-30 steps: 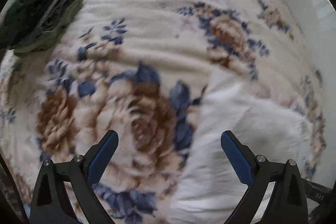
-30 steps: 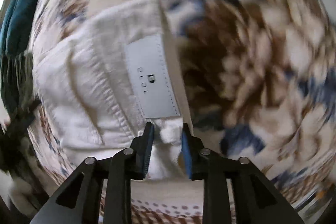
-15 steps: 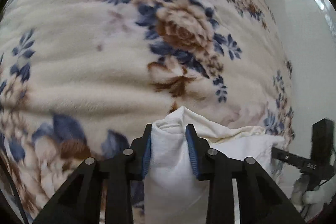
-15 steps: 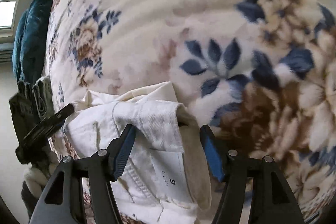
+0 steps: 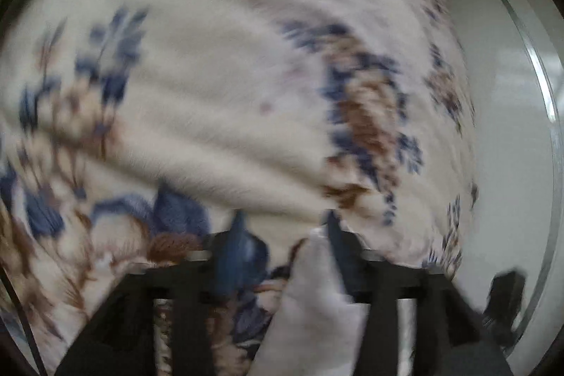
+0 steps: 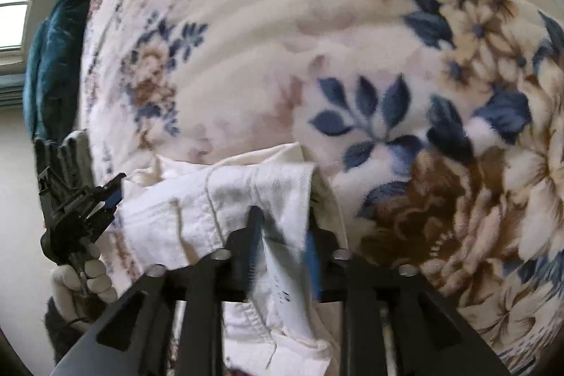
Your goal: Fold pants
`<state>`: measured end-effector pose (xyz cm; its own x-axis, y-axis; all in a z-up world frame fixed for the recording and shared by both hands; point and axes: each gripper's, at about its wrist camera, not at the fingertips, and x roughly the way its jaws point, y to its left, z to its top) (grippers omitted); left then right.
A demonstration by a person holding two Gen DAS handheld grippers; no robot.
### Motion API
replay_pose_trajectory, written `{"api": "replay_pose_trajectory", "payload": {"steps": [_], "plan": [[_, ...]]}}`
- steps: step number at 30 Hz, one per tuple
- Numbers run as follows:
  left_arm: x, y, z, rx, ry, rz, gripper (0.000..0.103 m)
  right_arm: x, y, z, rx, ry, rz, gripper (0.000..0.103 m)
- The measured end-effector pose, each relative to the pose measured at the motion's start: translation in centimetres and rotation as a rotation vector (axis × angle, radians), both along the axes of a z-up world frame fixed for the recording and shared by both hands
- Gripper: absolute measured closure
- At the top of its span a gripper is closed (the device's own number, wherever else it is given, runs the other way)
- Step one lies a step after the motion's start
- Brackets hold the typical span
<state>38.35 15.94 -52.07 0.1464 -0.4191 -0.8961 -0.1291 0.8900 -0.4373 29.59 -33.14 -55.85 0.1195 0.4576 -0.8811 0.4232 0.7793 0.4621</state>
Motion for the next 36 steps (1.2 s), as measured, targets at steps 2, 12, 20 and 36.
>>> {"api": "replay_pose_trajectory", "payload": {"steps": [2,12,20,36], "plan": [[0.9,-1.9,0.7,0.006,-0.004,-0.099,0.029,0.3,-0.3,0.6,-0.002,-0.020,0.007,0.044],[1.8,-8.4,-4.5,0.199,0.069,-0.411,0.078,2.3,1.7,-1.8,-0.036,0.053,0.126,0.077],[1.9,-5.0,-3.7,0.111,0.116,-0.234,0.068,3.5,2.2,-0.5,-0.098,0.080,0.225,0.071],[5.2,-9.3,-7.0,0.292,0.142,-0.689,0.055,14.6,16.4,-6.2,0.044,0.100,0.649,0.056]]}}
